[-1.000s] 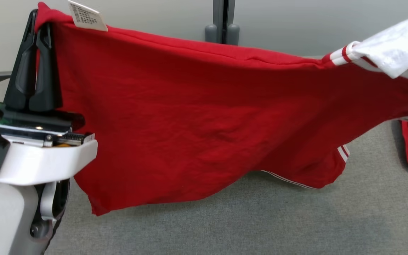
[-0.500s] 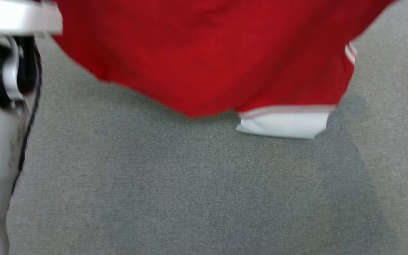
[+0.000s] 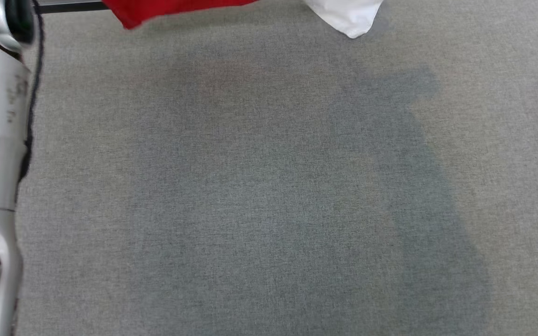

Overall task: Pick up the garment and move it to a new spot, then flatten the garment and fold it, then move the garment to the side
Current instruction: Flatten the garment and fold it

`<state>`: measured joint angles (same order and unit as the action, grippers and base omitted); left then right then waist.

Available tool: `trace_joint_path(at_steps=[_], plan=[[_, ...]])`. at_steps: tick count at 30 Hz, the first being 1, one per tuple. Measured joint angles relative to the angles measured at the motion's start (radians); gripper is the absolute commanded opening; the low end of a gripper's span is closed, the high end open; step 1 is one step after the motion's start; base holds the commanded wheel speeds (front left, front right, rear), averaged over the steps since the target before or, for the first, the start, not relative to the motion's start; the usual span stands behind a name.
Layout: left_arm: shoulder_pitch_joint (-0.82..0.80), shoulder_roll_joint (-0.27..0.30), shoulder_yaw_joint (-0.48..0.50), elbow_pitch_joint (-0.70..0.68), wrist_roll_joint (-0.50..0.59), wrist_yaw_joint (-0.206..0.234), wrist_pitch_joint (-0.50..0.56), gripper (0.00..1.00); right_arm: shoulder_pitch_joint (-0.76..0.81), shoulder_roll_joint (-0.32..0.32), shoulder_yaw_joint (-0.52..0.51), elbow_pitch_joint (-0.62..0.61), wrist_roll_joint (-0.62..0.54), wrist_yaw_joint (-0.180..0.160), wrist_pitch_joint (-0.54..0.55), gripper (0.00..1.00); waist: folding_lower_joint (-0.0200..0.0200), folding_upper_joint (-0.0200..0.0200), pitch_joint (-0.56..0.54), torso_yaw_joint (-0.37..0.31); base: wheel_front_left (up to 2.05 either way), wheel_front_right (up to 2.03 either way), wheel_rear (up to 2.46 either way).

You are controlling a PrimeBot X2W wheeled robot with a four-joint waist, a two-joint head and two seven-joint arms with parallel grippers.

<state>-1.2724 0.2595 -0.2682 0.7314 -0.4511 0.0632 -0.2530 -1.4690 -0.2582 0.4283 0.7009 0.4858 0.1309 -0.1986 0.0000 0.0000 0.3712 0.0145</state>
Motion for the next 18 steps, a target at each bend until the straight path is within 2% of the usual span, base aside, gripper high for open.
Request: trace_joint_path(at_steps=[3,10,14,18], plan=[[0.007,-0.037,-0.001,0.125,-0.023,-0.033,-0.004,0.00,0.031,0.020,0.066,0.088,0.030,0.000,-0.014,0.00,0.0000,0.0000,0.006,-0.002,0.00,0.00,0.00],[0.110,-0.106,0.023,0.360,-0.071,-0.077,-0.008,0.00,0.206,0.065,0.174,0.261,0.145,0.000,-0.029,0.00,0.0000,0.0000,0.035,-0.011,0.00,0.00,0.00],[0.176,-0.123,0.041,0.402,-0.079,-0.091,-0.008,0.00,0.312,0.071,0.215,0.304,0.206,0.000,-0.043,0.00,0.0000,0.0000,0.047,-0.013,0.00,0.00,0.00],[0.270,-0.143,0.078,0.372,-0.079,-0.097,-0.009,0.00,0.433,0.058,0.213,0.292,0.277,0.000,-0.058,0.00,0.0001,0.0000,0.037,-0.005,0.00,0.00,0.00]])
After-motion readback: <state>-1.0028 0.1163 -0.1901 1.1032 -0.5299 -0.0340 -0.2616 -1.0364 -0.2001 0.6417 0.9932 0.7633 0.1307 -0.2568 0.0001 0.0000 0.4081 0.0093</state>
